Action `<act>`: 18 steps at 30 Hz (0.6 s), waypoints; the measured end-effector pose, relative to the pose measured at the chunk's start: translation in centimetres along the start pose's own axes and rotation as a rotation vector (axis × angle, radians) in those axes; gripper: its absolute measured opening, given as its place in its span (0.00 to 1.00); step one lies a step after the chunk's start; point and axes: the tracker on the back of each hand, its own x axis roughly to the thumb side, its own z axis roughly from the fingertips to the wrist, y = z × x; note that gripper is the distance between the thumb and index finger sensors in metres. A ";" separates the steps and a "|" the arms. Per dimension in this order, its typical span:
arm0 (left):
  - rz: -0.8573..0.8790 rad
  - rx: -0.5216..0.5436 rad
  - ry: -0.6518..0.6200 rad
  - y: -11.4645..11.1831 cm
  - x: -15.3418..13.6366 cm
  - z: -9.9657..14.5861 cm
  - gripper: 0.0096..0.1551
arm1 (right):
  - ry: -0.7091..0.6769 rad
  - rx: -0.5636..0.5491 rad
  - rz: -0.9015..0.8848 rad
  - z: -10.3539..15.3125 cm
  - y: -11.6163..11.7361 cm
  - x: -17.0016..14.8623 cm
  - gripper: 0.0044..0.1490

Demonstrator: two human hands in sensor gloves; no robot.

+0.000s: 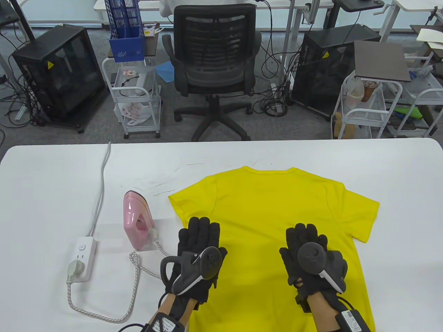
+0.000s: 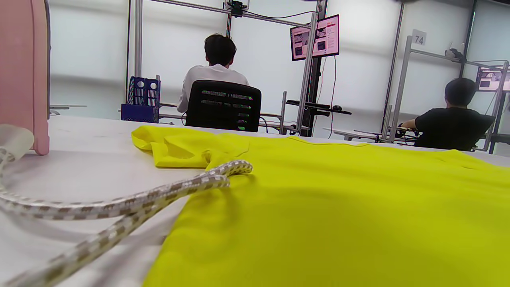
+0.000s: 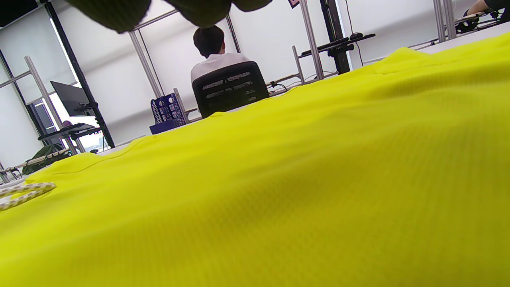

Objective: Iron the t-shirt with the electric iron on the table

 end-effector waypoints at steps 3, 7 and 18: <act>0.000 -0.012 -0.005 -0.1 0.2 0.1 0.41 | -0.004 -0.008 -0.001 0.1 -0.2 0.0 0.40; -0.010 -0.010 -0.013 -0.1 0.4 0.3 0.41 | -0.002 -0.024 -0.027 0.3 -0.6 -0.1 0.39; -0.006 -0.030 -0.007 -0.2 0.4 0.2 0.40 | -0.007 -0.013 -0.030 0.2 -0.6 -0.1 0.40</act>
